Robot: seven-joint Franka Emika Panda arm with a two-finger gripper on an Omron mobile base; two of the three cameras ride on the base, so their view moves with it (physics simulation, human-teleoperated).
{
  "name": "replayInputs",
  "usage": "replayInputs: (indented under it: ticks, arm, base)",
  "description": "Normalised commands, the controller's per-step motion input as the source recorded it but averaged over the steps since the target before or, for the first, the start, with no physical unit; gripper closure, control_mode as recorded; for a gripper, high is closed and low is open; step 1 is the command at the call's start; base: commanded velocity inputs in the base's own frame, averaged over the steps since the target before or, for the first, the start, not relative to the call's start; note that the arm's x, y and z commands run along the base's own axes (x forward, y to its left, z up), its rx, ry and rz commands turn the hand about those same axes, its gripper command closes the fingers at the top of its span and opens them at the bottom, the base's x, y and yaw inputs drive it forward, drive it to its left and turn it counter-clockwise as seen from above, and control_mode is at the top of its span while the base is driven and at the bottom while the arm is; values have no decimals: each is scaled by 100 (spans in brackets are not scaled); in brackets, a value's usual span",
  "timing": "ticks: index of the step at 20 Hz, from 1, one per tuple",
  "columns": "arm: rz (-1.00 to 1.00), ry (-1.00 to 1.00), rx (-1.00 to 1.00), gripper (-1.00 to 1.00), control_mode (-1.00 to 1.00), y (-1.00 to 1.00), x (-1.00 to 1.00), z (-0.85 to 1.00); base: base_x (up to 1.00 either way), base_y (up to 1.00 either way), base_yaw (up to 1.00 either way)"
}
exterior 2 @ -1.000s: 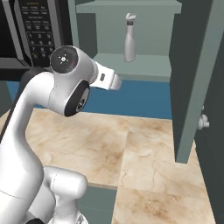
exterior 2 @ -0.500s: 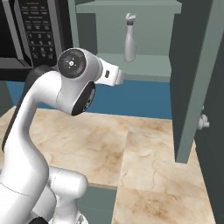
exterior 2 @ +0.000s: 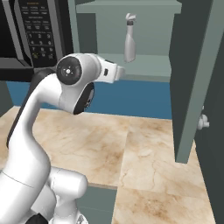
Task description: Move the cutting board and knife to the sink. Then move spray from the cabinet to the counter.
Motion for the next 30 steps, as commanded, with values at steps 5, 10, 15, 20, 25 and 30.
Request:
replayInputs:
  ticks: [5, 10, 15, 20, 25, 30]
  arm:
    - [-1, 9, 0, -100, -100, 0, 12, 58]
    - [-1, 5, -1, -100, -100, 0, 16, 33]
    - [0, 0, 0, -100, -100, 0, 31, 0]
    - [0, 0, 0, -100, -100, 0, 22, 0]
    - [0, 0, 0, -100, -100, 0, 25, 2]
    - [0, 0, 0, -100, -100, 0, 18, 1]
  base:
    - [0, 0, 0]
    - [0, 0, 0]
    - [0, 0, 0]
    - [0, 0, 0]
    - [0, 0, 0]
    - [0, 0, 0]
